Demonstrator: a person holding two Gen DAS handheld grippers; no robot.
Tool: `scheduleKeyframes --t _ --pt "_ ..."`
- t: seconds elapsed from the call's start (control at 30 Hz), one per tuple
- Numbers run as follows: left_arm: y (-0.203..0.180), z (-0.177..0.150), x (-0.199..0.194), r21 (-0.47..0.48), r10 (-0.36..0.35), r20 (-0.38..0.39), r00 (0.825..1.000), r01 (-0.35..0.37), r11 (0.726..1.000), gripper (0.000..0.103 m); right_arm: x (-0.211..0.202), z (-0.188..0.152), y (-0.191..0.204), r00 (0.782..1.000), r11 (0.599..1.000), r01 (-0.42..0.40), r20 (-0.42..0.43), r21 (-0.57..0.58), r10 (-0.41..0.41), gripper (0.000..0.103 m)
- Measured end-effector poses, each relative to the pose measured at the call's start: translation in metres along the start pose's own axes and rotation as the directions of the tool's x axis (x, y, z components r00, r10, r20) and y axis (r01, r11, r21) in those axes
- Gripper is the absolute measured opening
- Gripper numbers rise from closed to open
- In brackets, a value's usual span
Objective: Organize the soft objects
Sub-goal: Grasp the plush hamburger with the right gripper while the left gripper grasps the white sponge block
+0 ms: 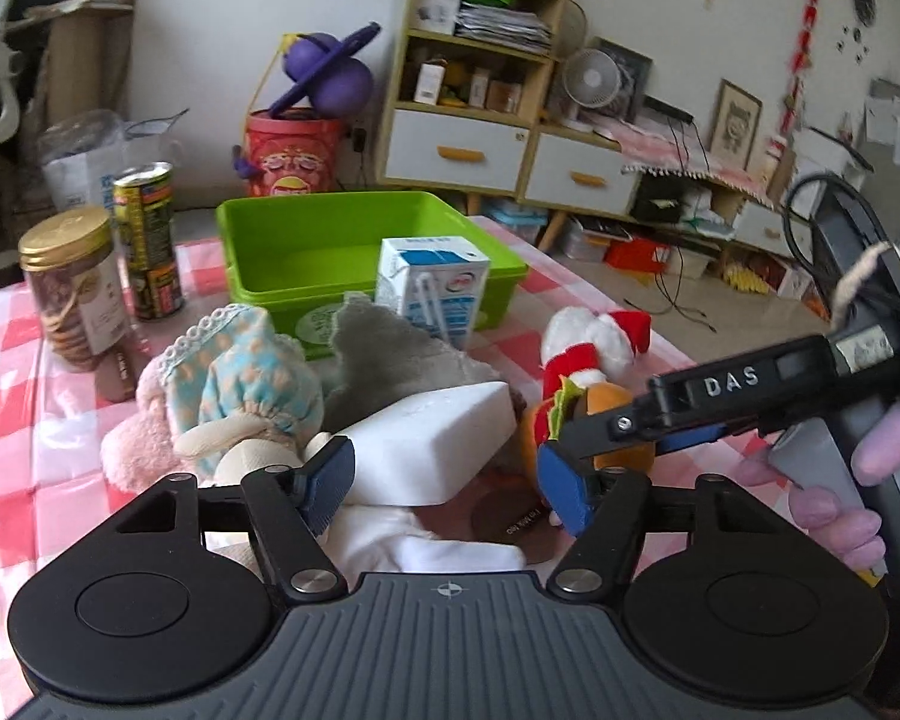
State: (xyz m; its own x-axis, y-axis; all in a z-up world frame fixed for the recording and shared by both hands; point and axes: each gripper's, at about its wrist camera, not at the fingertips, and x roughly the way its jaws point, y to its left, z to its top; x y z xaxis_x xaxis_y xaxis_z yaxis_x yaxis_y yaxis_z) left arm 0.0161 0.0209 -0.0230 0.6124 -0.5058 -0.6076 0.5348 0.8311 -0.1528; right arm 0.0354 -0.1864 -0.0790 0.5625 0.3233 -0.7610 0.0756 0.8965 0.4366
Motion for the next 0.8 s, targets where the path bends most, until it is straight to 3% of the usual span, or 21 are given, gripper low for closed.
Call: scheduleKeyframes --t 0.23,0.4,0.8 --pt "-0.01 -0.001 0.021 0.124 0.11 -0.037 0.993 -0.104 0.987 0.062 0.006 0.002 -0.007 1.0 0.998 -0.013 -0.026 0.059 0.014 0.076" --pt "-0.01 -0.001 0.028 0.126 0.14 -0.065 0.988 -0.131 0.983 0.058 0.009 0.003 -0.013 0.999 0.996 -0.011 -0.035 0.088 0.014 0.062" --pt "-0.016 -0.002 0.032 0.146 0.168 -0.04 0.985 -0.161 0.976 0.046 0.005 0.003 -0.021 0.999 0.992 -0.034 -0.024 0.122 0.037 0.048"
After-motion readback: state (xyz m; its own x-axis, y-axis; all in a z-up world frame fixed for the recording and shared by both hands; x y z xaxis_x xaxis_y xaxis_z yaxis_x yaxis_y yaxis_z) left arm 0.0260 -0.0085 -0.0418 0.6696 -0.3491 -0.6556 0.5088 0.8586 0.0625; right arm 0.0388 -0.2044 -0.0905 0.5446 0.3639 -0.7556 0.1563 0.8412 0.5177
